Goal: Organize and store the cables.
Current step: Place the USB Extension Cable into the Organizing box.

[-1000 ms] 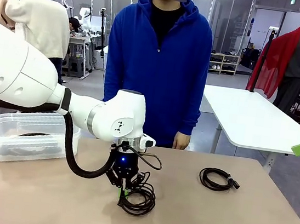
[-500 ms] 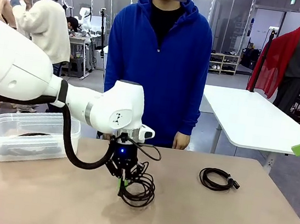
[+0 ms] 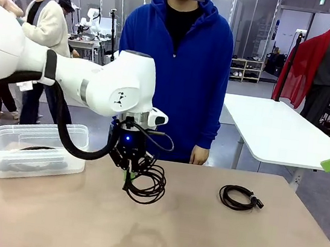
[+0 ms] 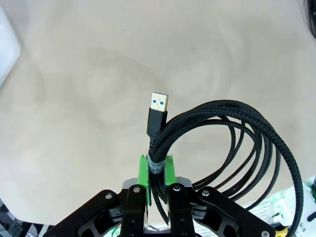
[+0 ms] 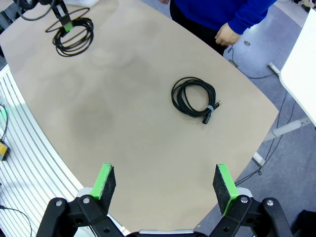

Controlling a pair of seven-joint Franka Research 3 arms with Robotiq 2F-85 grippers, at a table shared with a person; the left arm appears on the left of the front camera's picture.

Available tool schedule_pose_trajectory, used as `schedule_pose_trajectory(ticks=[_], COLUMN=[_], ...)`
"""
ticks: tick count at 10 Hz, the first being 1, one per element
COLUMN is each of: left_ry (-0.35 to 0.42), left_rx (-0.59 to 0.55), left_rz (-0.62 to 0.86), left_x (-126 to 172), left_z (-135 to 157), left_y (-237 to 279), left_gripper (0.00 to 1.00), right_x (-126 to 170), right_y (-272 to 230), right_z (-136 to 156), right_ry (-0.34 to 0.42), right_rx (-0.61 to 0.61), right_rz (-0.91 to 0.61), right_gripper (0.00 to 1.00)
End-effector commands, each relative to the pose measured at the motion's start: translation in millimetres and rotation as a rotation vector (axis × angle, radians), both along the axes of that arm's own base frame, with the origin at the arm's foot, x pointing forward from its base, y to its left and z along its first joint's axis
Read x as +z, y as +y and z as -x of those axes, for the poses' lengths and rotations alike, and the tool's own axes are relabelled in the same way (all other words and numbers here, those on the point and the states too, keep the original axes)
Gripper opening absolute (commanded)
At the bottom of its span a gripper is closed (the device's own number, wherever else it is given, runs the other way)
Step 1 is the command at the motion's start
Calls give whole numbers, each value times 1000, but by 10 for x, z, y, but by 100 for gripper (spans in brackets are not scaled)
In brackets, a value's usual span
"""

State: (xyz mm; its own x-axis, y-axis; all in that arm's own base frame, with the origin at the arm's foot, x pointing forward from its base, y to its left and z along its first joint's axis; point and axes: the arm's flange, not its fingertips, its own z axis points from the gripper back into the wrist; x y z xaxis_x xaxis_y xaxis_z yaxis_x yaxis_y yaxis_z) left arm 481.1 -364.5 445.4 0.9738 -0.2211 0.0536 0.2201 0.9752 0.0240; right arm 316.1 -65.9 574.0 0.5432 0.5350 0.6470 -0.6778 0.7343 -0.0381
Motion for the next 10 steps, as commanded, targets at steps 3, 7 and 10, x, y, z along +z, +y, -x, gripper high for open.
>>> schedule_pose_trajectory(ticks=[3,7,10], left_ry=[-4,-8,-6], left_rx=[-46,3,-8], left_rz=[9,-12,-10], left_x=[-20,95,73], left_z=[65,81,78], left_y=[144,87,81], left_gripper=[12,12,14], right_x=[-13,-13,-13], right_y=[-19,-19,-19], right_z=[2,2,2], right_ry=[-2,-2,-2], right_rx=[7,7,7], right_rz=[-4,-4,-4], right_gripper=[100,100,100])
